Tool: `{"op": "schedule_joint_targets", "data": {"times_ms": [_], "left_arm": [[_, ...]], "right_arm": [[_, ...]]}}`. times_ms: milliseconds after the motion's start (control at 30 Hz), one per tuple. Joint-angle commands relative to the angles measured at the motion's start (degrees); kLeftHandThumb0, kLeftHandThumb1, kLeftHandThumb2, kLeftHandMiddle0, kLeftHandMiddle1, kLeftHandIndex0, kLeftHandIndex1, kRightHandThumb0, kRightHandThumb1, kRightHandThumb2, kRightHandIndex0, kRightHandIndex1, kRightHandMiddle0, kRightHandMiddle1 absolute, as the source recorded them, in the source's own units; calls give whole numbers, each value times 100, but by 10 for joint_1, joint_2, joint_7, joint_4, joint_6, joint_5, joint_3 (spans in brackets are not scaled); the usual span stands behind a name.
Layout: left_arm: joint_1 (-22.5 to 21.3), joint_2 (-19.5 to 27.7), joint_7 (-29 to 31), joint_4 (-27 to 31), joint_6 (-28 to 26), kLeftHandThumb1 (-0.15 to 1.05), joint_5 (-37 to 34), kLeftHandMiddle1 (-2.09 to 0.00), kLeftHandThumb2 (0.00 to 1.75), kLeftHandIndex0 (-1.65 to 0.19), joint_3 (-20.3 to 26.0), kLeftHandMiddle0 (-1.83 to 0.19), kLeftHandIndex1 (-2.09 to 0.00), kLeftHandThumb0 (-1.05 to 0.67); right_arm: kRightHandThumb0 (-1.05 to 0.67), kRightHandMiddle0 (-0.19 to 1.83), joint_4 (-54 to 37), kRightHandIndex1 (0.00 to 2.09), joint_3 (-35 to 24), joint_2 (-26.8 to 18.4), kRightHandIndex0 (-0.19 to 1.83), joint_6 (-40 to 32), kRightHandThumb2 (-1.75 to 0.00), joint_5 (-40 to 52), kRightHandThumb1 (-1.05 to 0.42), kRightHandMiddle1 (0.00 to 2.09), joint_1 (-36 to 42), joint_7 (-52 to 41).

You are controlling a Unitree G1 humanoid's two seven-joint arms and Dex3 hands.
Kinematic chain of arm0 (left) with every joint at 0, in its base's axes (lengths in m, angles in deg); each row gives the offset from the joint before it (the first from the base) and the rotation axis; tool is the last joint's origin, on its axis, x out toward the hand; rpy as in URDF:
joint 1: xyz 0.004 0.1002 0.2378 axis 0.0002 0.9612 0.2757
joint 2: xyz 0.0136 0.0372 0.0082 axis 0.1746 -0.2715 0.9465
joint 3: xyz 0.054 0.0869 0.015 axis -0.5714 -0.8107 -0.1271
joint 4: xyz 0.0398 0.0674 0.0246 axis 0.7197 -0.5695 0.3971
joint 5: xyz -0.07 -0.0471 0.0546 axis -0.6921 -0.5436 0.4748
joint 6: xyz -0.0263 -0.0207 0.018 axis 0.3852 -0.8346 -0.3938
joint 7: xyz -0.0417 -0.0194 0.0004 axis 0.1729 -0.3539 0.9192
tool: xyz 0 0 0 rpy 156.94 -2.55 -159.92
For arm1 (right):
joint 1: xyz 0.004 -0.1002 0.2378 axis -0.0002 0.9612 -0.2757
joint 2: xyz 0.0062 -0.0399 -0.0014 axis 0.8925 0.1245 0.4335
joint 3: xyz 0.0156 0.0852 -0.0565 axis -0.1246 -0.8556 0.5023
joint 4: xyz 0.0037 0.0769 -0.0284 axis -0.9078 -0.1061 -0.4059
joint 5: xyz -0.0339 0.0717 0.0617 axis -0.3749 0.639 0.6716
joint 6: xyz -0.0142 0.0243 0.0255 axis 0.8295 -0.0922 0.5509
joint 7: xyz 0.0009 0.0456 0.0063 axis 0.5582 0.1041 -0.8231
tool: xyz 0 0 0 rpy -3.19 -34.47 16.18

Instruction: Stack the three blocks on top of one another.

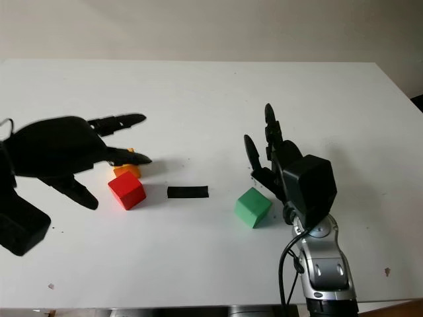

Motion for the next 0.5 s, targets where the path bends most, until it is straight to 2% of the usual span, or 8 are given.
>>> {"op": "schedule_joint_targets", "data": {"times_ms": [0,267,467], "left_arm": [[1,-3,-10,-6,7,89,2,-7,6,-44,-6,12,-7,-64],[1,-4,-64,-21,38,92,62,-6,6,-48,-20,10,-9,-65],[-3,-12,-90,-38,43,92,80,-6,6,-49,-31,9,-10,-65]], "right_arm": [[-73,-16,-3,4,-3,-2,-19,7,-62,2,-105,6,-2,1],[-74,-16,0,4,-3,-3,-19,14,-62,4,-105,5,0,-1],[-74,-16,-2,5,-4,-5,-19,12,-62,7,-105,6,2,-1]]}}
